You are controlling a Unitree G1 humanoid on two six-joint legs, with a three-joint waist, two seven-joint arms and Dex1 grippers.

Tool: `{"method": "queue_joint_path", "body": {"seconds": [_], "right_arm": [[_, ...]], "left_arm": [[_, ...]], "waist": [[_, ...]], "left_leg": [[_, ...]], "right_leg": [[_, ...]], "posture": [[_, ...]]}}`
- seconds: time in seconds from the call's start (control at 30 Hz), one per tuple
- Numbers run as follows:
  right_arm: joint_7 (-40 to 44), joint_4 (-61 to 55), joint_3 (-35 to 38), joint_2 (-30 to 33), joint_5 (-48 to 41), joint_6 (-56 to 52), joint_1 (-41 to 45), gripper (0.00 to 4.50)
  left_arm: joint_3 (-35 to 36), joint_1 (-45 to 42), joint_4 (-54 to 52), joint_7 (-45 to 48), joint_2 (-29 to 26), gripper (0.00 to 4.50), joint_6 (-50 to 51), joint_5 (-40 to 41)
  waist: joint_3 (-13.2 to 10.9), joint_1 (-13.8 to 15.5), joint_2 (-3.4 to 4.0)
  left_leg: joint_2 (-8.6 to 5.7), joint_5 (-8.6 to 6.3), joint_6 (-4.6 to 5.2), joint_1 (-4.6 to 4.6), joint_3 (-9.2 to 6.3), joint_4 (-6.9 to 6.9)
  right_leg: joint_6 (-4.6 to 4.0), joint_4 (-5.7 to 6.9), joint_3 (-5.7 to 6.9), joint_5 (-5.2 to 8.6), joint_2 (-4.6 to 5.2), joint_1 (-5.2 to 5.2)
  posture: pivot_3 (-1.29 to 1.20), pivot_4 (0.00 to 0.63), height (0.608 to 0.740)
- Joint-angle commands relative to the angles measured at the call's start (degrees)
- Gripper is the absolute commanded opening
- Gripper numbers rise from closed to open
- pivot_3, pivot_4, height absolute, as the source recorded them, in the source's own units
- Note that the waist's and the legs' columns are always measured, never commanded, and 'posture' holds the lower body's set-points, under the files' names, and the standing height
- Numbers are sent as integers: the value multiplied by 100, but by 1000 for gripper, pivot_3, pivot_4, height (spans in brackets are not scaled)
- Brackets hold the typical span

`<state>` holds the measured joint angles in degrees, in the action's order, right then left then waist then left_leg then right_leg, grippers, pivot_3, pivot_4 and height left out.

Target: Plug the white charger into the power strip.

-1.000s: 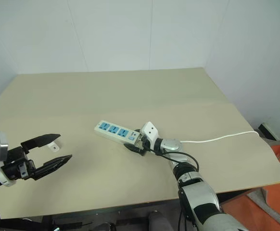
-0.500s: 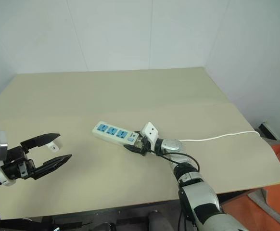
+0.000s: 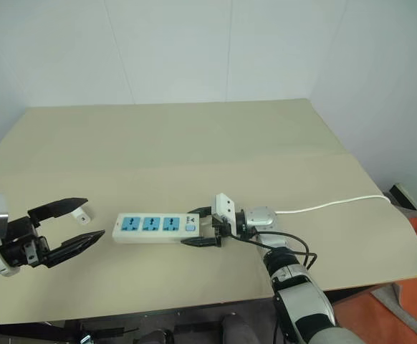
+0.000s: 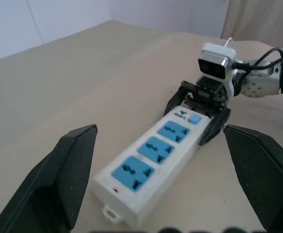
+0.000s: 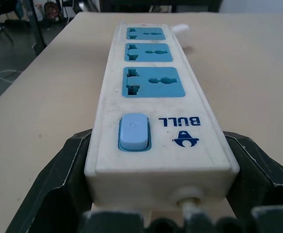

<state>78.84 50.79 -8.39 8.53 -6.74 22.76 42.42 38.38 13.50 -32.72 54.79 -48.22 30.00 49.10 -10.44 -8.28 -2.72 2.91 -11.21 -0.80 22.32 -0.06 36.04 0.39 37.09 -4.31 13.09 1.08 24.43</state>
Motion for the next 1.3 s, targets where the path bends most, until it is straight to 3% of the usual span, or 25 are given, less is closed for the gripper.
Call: {"method": "queue_joint_path", "body": {"seconds": [0.03,0.33,0.57,0.67,0.77,0.87,1.0,1.13,1.3], "right_arm": [[-60,75,1,-14,27,292,108,3408],[43,453,-107,42,226,486,132,3408],[-61,631,-115,-6,289,536,174,3408],[-76,667,-111,-34,294,520,202,3408],[-96,711,-105,-53,314,526,228,3408],[-120,737,-104,-78,338,525,243,3408],[-171,740,-86,-110,356,516,234,3408],[-211,722,-64,-116,363,494,213,3408],[-282,702,-38,-124,346,457,206,3408]], "left_arm": [[218,-3,4,90,-141,4500,-87,-49],[112,-266,641,563,-649,4500,-184,-383],[-512,-997,2481,1554,-2039,4500,-1088,-1741],[-1284,-1555,3581,2341,-2836,4500,-2273,-2562],[-2204,-2717,4551,3021,-3131,4500,-3090,-2927],[-3277,-4262,5602,3632,-2994,4500,-4217,-3608],[-4774,-6036,6879,3771,-2700,4500,-5822,-4397],[-6189,-7396,8143,3771,-2475,4500,-7694,-5214],[-7384,-8617,9482,3771,-2036,4500,-9313,-5823]], "waist": [[0,4,0],[0,33,-1],[3,64,-4],[5,85,-9],[6,103,-11],[8,124,-14],[12,154,-19],[13,145,-21],[14,150,-22]], "left_leg": [[0,0,0,1,0,0],[-1,0,0,-6,0,1],[-2,0,0,-20,0,-2],[-1,0,0,-23,0,-4],[-1,0,0,-24,4,-7],[0,0,0,-24,6,-7],[2,1,1,-21,3,0],[6,1,1,-12,0,13],[10,1,1,-6,0,24]], "right_leg": [[0,0,0,0,0,0],[0,1,1,0,0,-6],[-33,1,3,18,0,-12],[-46,4,5,25,0,-12],[-48,4,7,26,4,-13],[-28,7,12,14,3,-14],[-3,14,8,0,-9,-14],[1,14,-9,-3,-28,-12],[6,17,-30,-6,-43,-7]], "posture": [[0,150,740],[0,150,740],[0,150,740],[0,150,740],[0,150,740],[0,150,740],[0,150,740],[0,150,740],[0,150,740]]}}
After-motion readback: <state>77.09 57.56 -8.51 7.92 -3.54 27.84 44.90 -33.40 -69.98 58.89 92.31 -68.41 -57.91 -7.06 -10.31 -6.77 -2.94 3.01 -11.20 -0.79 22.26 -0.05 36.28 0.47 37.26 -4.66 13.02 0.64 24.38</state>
